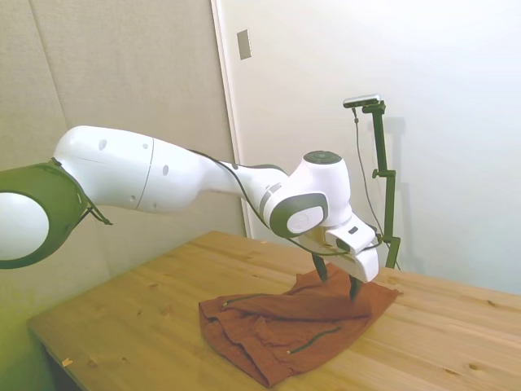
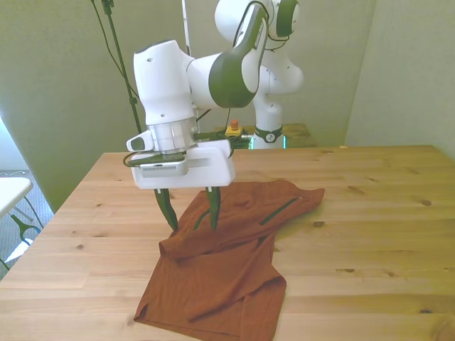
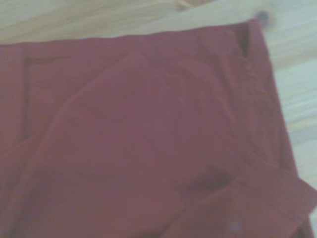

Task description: Unfold the shorts

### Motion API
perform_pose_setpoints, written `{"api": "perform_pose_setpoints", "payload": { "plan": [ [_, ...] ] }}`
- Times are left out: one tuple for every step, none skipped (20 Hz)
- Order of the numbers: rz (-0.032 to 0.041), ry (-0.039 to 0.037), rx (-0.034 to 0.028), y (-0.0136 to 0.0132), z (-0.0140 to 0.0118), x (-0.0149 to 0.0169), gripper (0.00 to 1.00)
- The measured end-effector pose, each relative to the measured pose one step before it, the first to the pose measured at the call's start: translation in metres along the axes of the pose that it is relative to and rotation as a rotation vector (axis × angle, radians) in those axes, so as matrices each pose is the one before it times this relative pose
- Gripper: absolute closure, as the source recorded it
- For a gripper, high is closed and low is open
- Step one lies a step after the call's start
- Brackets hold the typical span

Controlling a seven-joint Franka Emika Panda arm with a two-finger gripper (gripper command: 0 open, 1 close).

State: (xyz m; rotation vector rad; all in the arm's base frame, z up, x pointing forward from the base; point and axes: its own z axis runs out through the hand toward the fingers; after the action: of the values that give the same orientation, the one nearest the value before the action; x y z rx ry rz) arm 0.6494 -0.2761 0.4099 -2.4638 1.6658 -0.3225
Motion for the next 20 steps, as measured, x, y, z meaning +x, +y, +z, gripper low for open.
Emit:
{"api": "perform_pose_setpoints", "payload": {
  "plan": [
    [0.03686,0.02331,-0.02977,0.00024,0.00053,0.00039,0.0],
    [0.03696,0.02542,-0.02747,0.00021,-0.00067,0.00049,0.0],
    [0.03672,0.02413,-0.02748,0.00098,0.00022,0.0013,0.0],
    [0.03625,0.01883,-0.03053,0.00168,0.00229,0.00171,0.0],
    [0.035,0.01752,-0.02609,0.00117,0.00518,0.00231,0.0],
    [0.01979,0.00892,-0.01379,-0.00051,0.00669,0.00097,0.0],
    [0.01124,0.00298,-0.00798,-0.00179,0.00712,0.00028,0.0],
    [0.0025,0.00113,-0.00439,-0.00241,0.00703,-0.00073,1.0],
    [-0.00379,-0.00075,-0.00193,-0.00268,0.00576,-0.00204,1.0],
    [-0.00455,0.00145,0.00283,-0.00313,0.0037,-0.00189,1.0],
    [-0.00322,0.00307,0.00677,-0.00213,0.00182,-0.00151,1.0],
    [-0.00277,-0.00023,0.00345,-0.00139,0.00062,-0.00168,1.0],
    [-0.00132,0.00012,0.00253,-0.00083,-0.00033,-0.00081,1.0],
    [-0.00046,0.00046,0.00157,-0.00038,-0.00058,-0.00011,1.0],
    [-0.00086,0.00005,0.00069,-0.00025,-0.00018,-0.00017,1.0],
    [-0.00174,-0.00034,-0.00001,-0.00006,0.00013,-0.00023,1.0],
    [-0.00218,-0.00059,0.00021,-0.00014,0.0003,-0.0005,1.0],
    [-0.00297,-0.00112,0.0004,-0.00037,0.00043,-0.00097,1.0],
    [-0.00331,-0.00044,0.00169,-0.00055,0.00034,-0.001,1.0],
    [-0.00289,-0.00012,0.0025,-0.00076,0.00009,-0.00103,1.0]
  ]
}}
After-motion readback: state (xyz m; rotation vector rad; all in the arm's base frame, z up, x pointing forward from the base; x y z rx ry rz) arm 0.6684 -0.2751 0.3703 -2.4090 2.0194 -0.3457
